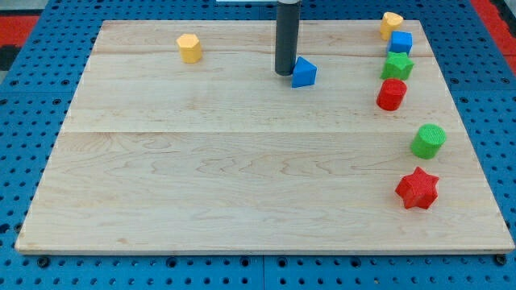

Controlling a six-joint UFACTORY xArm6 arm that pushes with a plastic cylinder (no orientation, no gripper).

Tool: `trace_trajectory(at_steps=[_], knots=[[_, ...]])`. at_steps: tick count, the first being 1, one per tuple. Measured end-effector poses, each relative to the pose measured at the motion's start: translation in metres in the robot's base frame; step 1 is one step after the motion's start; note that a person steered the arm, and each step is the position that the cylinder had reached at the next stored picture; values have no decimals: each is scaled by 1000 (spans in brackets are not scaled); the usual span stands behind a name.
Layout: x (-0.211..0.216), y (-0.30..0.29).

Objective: Push blue triangle diagonally above green circle

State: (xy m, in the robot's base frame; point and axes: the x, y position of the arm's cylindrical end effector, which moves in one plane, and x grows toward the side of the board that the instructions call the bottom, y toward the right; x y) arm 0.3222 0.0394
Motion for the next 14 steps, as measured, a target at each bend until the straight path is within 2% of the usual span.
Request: trace_trajectory(at_steps=[2, 3, 4, 6, 7, 9, 10, 11, 12, 14], knots=[[16, 38], [-35, 29], [-38, 41], [38, 47], [62, 59], [20, 78], [75, 83], [74, 74], [91, 39], [104, 130]])
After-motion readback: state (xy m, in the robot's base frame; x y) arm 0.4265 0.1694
